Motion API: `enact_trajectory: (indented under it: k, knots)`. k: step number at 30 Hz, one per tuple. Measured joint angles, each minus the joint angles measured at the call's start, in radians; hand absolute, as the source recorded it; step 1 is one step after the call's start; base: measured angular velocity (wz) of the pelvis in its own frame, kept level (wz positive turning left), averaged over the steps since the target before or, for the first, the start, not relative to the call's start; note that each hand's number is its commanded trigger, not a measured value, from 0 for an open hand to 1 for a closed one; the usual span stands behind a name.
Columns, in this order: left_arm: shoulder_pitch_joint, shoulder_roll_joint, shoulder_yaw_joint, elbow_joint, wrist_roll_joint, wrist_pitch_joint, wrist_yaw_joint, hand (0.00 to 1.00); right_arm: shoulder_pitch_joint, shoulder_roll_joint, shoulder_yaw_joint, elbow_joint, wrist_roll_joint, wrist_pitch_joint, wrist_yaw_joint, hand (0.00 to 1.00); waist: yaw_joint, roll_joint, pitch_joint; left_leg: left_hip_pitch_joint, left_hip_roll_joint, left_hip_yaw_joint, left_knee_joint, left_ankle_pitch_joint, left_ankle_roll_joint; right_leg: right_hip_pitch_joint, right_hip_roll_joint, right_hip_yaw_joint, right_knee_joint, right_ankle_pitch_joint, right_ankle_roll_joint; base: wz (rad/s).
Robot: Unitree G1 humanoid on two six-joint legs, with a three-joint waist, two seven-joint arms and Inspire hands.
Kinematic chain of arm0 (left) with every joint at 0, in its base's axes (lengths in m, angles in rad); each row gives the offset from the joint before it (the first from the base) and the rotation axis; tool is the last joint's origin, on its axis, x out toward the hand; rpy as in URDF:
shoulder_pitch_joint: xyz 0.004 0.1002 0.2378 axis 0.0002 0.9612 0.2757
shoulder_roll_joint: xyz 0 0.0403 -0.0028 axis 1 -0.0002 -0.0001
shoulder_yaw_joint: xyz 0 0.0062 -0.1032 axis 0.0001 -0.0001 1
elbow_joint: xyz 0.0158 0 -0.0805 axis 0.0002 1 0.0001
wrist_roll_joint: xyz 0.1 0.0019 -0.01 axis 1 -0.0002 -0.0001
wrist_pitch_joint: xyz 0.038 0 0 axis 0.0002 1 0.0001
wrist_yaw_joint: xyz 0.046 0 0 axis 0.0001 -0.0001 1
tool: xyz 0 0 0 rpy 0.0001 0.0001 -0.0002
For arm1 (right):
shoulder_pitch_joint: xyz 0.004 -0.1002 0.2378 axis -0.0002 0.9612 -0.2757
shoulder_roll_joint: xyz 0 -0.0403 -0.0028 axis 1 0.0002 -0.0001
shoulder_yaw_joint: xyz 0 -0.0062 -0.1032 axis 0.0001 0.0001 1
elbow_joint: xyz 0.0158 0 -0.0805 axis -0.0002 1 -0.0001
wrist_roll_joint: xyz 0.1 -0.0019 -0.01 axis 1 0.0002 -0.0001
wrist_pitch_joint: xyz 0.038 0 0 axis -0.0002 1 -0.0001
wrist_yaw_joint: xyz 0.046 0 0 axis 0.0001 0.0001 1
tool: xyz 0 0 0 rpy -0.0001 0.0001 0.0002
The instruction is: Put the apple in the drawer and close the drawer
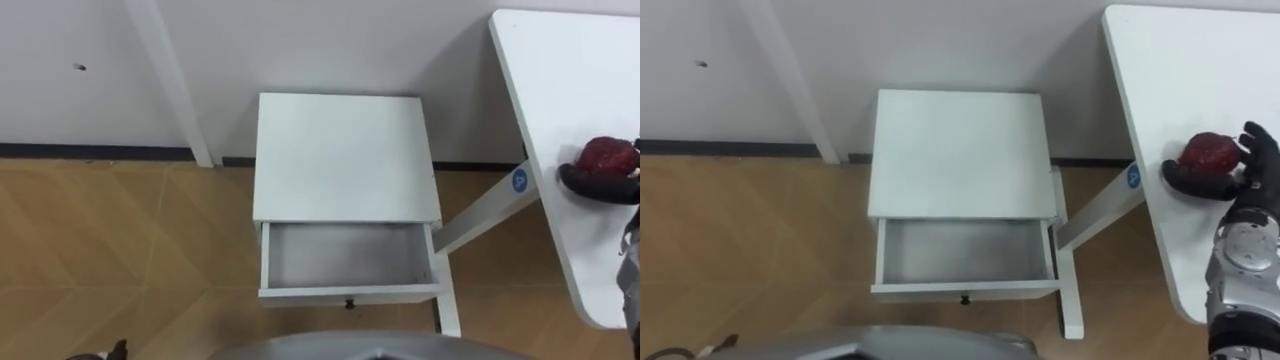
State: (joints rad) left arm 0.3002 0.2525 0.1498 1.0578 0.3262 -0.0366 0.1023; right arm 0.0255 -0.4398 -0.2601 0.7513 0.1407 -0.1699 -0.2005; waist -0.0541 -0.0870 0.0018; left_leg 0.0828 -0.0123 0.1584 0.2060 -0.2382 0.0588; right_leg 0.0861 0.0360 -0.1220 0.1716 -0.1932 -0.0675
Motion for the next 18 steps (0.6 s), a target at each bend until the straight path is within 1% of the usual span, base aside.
enact_trajectory:
  k: [2,6,10,14,15,18]
  knots:
    - [-0.003,0.004,0.0,0.0,0.0,-0.004,0.0,0.0,0.0,-0.005,0.0,0.021,-0.01,-0.012,-0.003,1.0,0.002,-0.001,0.0,0.0,0.0,0.001,0.0,0.0,0.0,0.0,0.0,0.0,0.0,0.0,0.0,0.0]
    - [-0.002,0.005,0.0,0.0,0.0,-0.008,0.0,0.0,0.0,-0.006,0.0,0.031,-0.033,-0.015,-0.008,1.0,0.003,0.0,0.0,0.0,0.0,0.002,-0.002,0.0,0.0,-0.001,0.0,0.002,0.0,0.0,0.0,0.0]
    - [-0.004,0.007,-0.003,-0.001,-0.001,-0.008,0.002,0.0,-0.005,-0.009,0.001,0.058,-0.034,-0.036,-0.009,1.0,0.005,0.001,-0.0006,-0.001,0.0,0.002,-0.003,0.0,0.0,-0.001,0.001,0.002,0.0,0.0,0.0,0.0]
    - [-0.01,0.009,-0.02,0.0,0.0,-0.008,0.003,0.0,-0.004,-0.007,0.005,0.056,-0.043,-0.038,-0.02,1.0,0.005,0.004,-0.002,-0.001,0.0,0.002,-0.002,0.0,0.0,0.001,0.0,0.0,0.001,0.001,0.001,0.0]
    - [-0.013,0.009,-0.025,0.0,0.001,-0.008,0.003,0.0,-0.004,-0.006,0.007,0.052,-0.072,-0.038,-0.027,1.0,0.005,0.004,-0.0019,-0.001,0.0,0.002,-0.002,0.0,0.0,0.001,0.0,0.0,0.002,0.001,0.001,0.0]
    - [-0.027,0.008,-0.038,0.013,0.0,-0.008,0.003,0.0,-0.004,-0.004,0.036,0.02,-0.08,-0.031,-0.028,1.0,0.01,0.007,-0.001,-0.004,0.001,0.002,-0.001,0.0,0.0,-0.004,0.0,-0.003,0.01,0.001,0.001,0.0]
